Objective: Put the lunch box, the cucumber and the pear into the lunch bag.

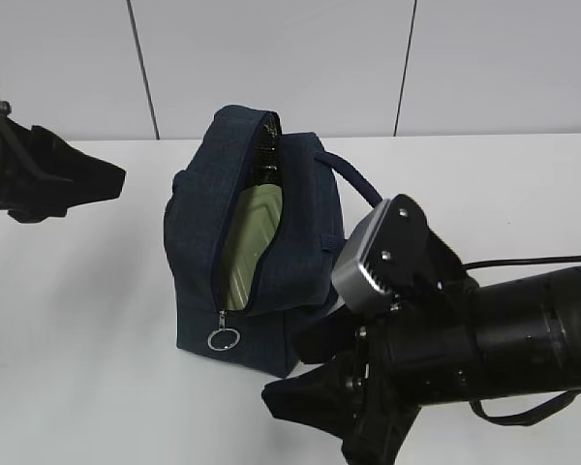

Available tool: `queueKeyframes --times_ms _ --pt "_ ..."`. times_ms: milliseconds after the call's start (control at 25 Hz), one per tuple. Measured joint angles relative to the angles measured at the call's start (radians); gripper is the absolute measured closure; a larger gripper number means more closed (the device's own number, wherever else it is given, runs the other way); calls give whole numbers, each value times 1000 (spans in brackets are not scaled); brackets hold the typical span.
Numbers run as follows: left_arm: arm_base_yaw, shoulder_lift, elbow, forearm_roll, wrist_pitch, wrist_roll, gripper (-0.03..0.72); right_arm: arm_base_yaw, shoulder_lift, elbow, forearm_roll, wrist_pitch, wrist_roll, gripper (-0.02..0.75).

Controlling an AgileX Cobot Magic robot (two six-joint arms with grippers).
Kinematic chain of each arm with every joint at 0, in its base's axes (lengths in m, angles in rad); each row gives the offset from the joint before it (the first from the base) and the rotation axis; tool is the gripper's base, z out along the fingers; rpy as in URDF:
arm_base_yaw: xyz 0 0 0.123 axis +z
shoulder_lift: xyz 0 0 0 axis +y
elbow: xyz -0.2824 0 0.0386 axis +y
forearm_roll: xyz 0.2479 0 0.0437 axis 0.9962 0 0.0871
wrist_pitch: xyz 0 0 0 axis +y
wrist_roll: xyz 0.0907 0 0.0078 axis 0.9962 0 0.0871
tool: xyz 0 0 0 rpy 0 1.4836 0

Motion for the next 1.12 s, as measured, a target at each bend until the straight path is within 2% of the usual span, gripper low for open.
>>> queueKeyframes --times_ms 80,280,440,640,1120 --pt "0 0 0 0 -1 0 346 0 30 0 2 17 -6 321" --pt "0 0 0 0 -1 0 346 0 49 0 4 59 -9 409" --pt "0 0 0 0 -3 0 346 0 49 0 4 141 6 432" --pt "0 0 0 0 -4 0 346 2 49 0 4 215 12 435" --pt "0 0 0 0 0 0 346 2 49 0 4 215 16 437"
